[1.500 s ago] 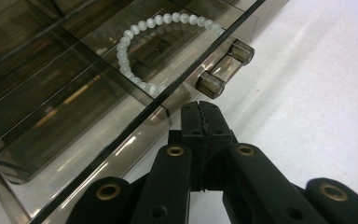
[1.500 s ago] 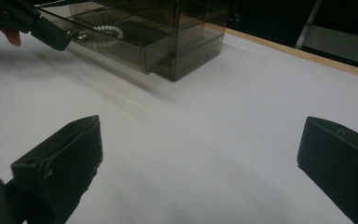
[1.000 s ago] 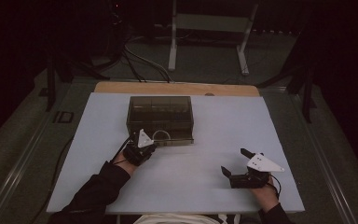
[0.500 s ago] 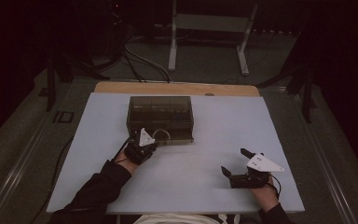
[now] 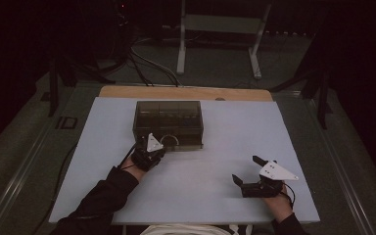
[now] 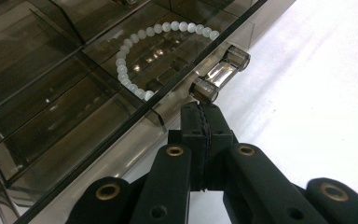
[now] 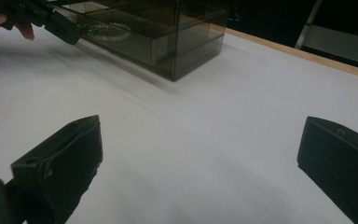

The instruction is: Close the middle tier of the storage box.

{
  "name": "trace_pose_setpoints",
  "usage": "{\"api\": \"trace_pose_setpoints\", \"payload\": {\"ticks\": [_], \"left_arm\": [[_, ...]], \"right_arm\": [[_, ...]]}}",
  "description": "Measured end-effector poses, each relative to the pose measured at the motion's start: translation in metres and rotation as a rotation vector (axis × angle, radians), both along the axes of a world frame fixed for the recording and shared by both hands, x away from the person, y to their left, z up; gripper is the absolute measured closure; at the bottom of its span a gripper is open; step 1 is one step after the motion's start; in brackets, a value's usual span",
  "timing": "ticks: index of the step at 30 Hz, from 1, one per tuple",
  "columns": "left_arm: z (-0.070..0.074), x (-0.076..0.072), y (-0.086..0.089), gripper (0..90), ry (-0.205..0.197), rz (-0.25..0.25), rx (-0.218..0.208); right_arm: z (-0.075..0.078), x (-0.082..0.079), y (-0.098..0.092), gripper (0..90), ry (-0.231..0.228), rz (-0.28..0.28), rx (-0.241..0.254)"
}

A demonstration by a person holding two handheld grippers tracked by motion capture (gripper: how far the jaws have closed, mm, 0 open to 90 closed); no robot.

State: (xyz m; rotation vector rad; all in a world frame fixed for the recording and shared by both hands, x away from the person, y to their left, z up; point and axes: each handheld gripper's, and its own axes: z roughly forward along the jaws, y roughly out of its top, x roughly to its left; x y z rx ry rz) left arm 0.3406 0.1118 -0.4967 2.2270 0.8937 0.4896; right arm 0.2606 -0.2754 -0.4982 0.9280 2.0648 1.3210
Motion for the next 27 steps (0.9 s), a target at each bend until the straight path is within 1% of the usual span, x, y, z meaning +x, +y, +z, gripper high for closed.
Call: {"api": "trace_pose_setpoints", "payload": {"ticks": [5, 10, 17, 20, 27], "left_arm": [[0.0000, 0.0024, 0.0001, 90.0, -0.001, 0.004, 0.000], [-0.0007, 0.0033, 0.0012, 90.0, -0.005, 0.010, -0.009], [-0.0001, 0.0056, 0.0011, 90.0, -0.004, 0.010, -0.001], [-0.0002, 0.0069, 0.0010, 90.0, -0.003, 0.016, -0.006], [0.0001, 0.0091, 0.0011, 90.0, -0.002, 0.016, 0.000]], "right_arm": [[0.0001, -0.0001, -0.0001, 0.0, -0.002, 0.000, 0.000], [0.0002, -0.0002, -0.0001, 0.0, -0.001, 0.000, 0.001], [0.0001, -0.0002, 0.0001, 0.0, -0.001, 0.000, -0.001], [0.0001, -0.0001, 0.0000, 0.0, -0.002, 0.000, 0.000], [0.0002, -0.0002, -0.0001, 0.0, -0.001, 0.000, 0.002]]}}
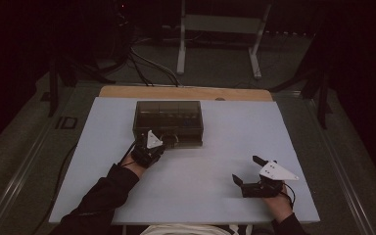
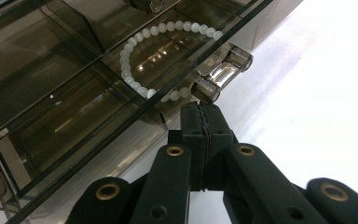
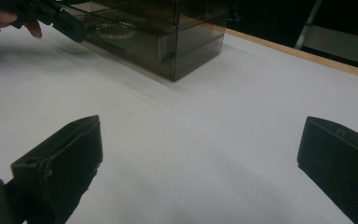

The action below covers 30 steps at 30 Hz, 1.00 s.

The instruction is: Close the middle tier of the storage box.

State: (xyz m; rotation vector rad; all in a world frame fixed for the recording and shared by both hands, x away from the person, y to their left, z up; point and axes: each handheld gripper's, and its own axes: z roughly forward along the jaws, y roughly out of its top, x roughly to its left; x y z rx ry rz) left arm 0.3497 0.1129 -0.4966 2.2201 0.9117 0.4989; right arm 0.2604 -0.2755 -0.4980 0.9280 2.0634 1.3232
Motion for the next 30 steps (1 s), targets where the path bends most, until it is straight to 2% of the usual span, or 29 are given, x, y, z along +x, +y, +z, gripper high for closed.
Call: {"api": "trace_pose_setpoints", "payload": {"ticks": [30], "left_arm": [[0.000, 0.010, 0.000, 90.0, 0.000, 0.010, 0.010]], "right_arm": [[0.000, 0.000, 0.001, 0.0, 0.000, 0.001, -0.005]]}}
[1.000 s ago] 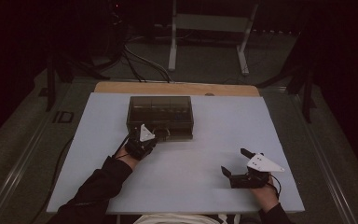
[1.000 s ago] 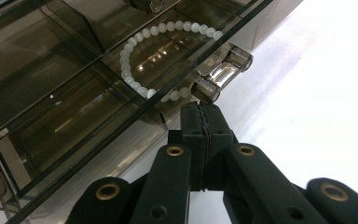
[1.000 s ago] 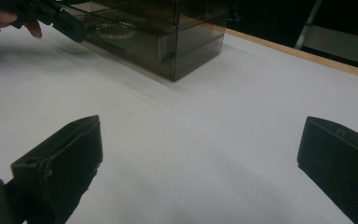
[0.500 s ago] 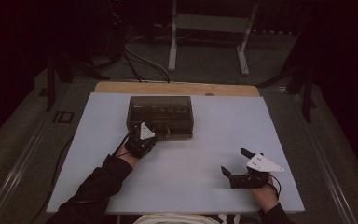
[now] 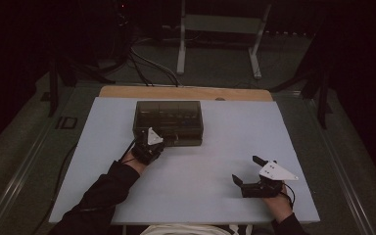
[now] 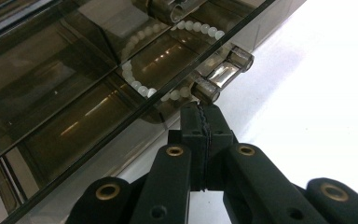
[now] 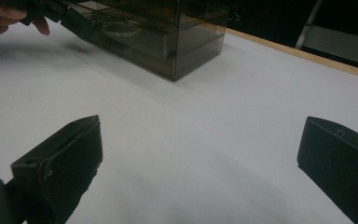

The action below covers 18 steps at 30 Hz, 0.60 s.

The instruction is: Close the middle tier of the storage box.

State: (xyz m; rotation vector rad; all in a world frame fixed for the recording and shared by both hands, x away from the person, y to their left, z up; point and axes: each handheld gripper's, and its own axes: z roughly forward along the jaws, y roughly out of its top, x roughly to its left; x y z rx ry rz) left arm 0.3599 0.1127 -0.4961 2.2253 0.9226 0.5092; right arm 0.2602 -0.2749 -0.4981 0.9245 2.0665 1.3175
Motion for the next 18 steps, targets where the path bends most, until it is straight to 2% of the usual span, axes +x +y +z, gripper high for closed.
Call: {"api": "trace_pose_setpoints", "payload": {"ticks": [18], "left_arm": [[0.0005, 0.0054, 0.0004, 90.0, -0.007, 0.008, 0.003]], "right_arm": [[0.0000, 0.0001, -0.0002, 0.0, 0.000, -0.001, 0.001]]}}
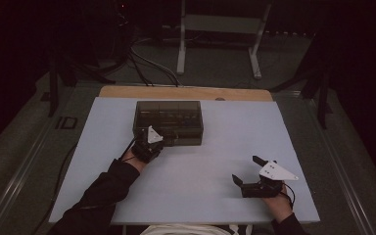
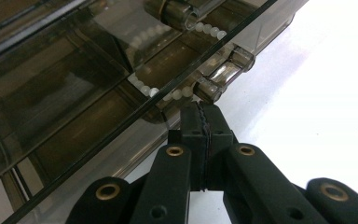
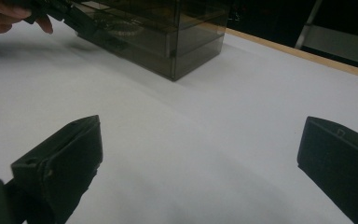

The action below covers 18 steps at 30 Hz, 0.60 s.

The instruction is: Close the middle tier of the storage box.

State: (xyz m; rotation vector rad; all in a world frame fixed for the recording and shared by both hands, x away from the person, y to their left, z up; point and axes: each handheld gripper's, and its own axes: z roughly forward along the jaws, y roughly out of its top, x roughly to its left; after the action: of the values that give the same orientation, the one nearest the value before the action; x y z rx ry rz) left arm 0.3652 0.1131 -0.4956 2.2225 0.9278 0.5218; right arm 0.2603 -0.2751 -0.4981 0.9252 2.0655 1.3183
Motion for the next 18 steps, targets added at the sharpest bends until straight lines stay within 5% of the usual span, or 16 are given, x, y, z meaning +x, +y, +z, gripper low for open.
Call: {"api": "trace_pose_setpoints", "payload": {"ticks": [18], "left_arm": [[0.0001, 0.0058, -0.0009, 90.0, -0.003, 0.007, 0.009]], "right_arm": [[0.0000, 0.0000, -0.0001, 0.0, 0.000, 0.000, 0.000]]}}
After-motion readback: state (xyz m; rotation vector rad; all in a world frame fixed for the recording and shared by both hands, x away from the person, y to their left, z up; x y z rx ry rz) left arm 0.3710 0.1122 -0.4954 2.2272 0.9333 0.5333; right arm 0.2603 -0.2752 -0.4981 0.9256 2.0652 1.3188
